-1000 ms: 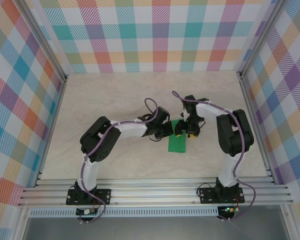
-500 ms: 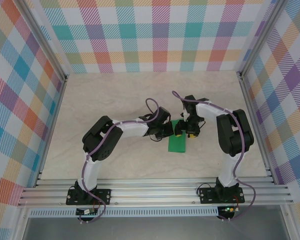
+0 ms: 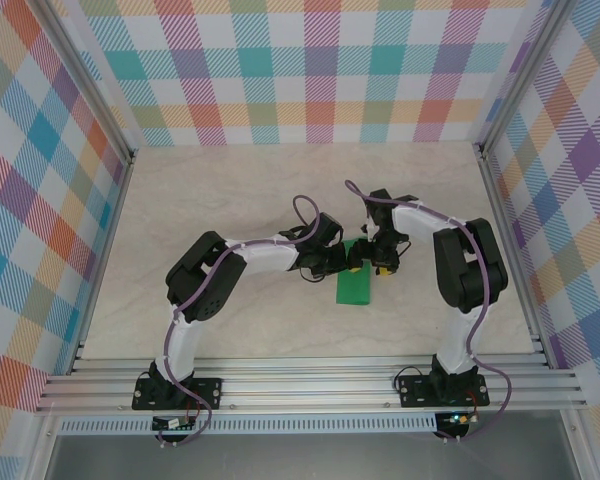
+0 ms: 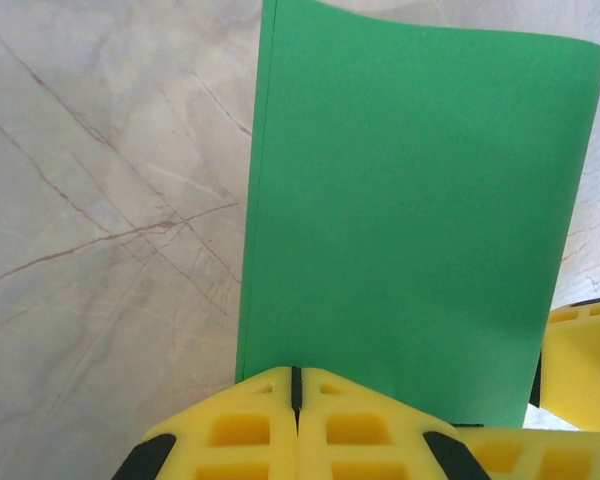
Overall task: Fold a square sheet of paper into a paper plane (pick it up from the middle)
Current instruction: Hold the square sheet of paper at the center of the table, then fold the square sheet of paper in half at the center of the table.
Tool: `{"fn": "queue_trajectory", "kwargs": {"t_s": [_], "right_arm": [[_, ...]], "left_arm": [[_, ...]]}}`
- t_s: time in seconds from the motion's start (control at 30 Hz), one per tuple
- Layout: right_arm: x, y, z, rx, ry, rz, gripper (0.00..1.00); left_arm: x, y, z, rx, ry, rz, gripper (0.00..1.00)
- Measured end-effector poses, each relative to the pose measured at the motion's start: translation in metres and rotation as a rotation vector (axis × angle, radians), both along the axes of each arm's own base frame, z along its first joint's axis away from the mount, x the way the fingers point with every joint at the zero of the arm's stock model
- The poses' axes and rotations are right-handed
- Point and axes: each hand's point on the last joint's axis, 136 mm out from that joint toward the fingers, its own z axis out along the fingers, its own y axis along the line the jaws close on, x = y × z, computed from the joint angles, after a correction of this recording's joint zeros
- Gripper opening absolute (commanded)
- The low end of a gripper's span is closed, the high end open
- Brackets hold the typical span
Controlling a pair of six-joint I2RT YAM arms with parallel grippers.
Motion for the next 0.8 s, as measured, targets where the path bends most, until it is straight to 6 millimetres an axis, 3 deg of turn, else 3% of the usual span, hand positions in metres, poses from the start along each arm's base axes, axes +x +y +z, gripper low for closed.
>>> {"fn": "queue_trajectory", "kwargs": {"t_s": [0.17,0.27,0.37,0.47,0.8], "right_arm": [[0.019,-0.010,0.029,0.063,-0.097,-0.068,0.69],[0.026,-0.008,0.053,0.135,-0.160,-0.098,0.50],[0.027,0.005,0.067,0.238,-0.183,-0.107,0.30],[0.022,0.016,0.065,0.309,-0.157,-0.115,0.23],[0.008,0.018,0.024,0.345,-0.043,-0.158,0.21]], "left_arm": [[0.000,0.000,0.000,0.006,-0.006,-0.008,0.00],[0.000,0.000,0.000,0.007,-0.007,-0.010,0.00],[0.000,0.000,0.000,0.007,-0.007,-0.010,0.00],[0.000,0.000,0.000,0.007,-0.008,-0.011,0.00],[0.000,0.000,0.000,0.009,-0.008,-0.012,0.00]]}}
